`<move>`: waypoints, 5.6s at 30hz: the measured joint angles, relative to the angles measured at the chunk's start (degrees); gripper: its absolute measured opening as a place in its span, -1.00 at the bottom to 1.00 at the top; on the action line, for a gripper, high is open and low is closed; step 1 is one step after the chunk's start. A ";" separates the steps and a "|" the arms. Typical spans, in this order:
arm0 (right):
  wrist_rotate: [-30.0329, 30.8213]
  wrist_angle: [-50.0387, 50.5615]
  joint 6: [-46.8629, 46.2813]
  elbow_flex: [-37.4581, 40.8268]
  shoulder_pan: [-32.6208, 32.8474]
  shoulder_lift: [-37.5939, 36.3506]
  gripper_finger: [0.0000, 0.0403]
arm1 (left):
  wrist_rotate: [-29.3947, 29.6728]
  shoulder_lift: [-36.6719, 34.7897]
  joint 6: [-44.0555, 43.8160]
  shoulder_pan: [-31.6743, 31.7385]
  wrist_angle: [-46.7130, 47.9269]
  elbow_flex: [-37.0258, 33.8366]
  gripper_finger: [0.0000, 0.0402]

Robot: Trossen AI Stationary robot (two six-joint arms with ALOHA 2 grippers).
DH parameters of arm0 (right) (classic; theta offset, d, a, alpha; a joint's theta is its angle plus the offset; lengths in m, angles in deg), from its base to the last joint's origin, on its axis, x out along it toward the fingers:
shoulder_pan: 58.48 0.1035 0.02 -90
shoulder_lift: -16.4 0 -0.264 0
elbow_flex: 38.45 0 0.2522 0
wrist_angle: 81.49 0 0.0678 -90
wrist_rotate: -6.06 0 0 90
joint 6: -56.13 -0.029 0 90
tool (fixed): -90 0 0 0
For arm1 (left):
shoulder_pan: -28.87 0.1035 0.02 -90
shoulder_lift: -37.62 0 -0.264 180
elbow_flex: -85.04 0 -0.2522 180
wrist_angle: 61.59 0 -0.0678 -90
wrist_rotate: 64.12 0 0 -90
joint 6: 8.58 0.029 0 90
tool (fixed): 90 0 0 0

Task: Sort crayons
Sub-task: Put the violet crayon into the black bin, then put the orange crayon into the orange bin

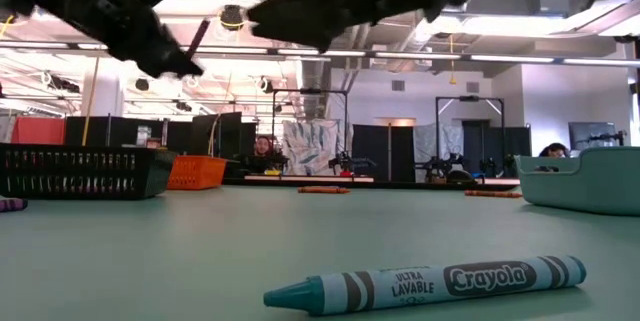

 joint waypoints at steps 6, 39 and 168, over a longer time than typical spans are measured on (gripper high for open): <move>2.87 19.27 -0.30 0.07 3.01 -4.82 -0.06 | 2.94 2.19 -10.36 -0.25 30.80 10.33 -0.95; 12.01 25.64 -2.00 0.04 11.24 -4.96 -0.19 | -6.02 22.40 -16.33 -0.23 58.77 22.81 -0.32; -12.93 -19.48 -13.19 23.06 -13.43 -14.97 -0.99 | -8.32 -3.57 -2.65 4.29 -43.02 -19.60 -0.26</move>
